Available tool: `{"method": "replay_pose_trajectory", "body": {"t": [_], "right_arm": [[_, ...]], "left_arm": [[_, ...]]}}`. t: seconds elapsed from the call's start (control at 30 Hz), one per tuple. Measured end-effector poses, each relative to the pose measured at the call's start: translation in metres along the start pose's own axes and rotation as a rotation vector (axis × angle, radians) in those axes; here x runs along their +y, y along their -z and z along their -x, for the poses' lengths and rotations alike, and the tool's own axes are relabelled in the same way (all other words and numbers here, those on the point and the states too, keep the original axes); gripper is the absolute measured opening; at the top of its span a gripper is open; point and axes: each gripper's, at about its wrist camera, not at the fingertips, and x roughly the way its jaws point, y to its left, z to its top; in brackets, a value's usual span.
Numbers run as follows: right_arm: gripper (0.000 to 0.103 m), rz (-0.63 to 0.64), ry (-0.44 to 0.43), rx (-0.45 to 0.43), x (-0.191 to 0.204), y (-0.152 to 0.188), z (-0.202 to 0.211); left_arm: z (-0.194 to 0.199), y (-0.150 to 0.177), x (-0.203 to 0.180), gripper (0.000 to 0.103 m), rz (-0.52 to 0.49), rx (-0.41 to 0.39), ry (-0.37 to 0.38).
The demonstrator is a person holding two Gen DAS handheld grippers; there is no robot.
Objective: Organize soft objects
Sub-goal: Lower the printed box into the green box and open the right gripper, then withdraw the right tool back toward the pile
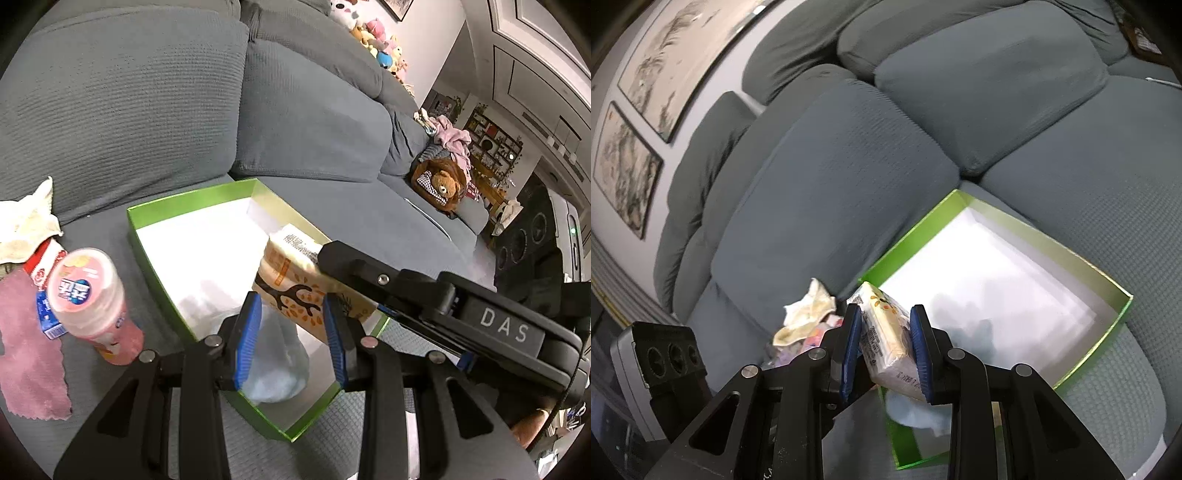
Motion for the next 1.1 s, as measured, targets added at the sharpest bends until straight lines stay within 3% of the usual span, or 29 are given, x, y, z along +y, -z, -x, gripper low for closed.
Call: {"method": "replay_pose_trajectory", "body": {"t": [0.77, 0.87, 1.0, 1.03, 1.1], "right_arm": [[0.03, -0.057, 0.191, 0.024, -0.022, -0.001, -0.002], [0.03, -0.062, 0.247, 0.043, -0.025, 0.001, -0.005], [0.03, -0.067, 0.256, 0.055, -0.023, 0.0, -0.006], [0.035, -0.06, 0.274, 0.047, -0.02, 0.0, -0.005], [0.054, -0.036, 0.312, 0.014, -0.011, 0.001, 0.001]], "left_arm": [[-0.028, 0.008, 0.004, 0.032, 0.056, 0.054, 0.034], [-0.021, 0.01, 0.007, 0.036, 0.079, 0.042, 0.045], [0.007, 0.015, 0.008, 0.051, 0.064, -0.002, 0.023], [0.019, 0.018, 0.01, 0.06, 0.056, -0.022, 0.014], [0.036, 0.021, 0.015, 0.066, 0.062, -0.051, -0.004]]}}
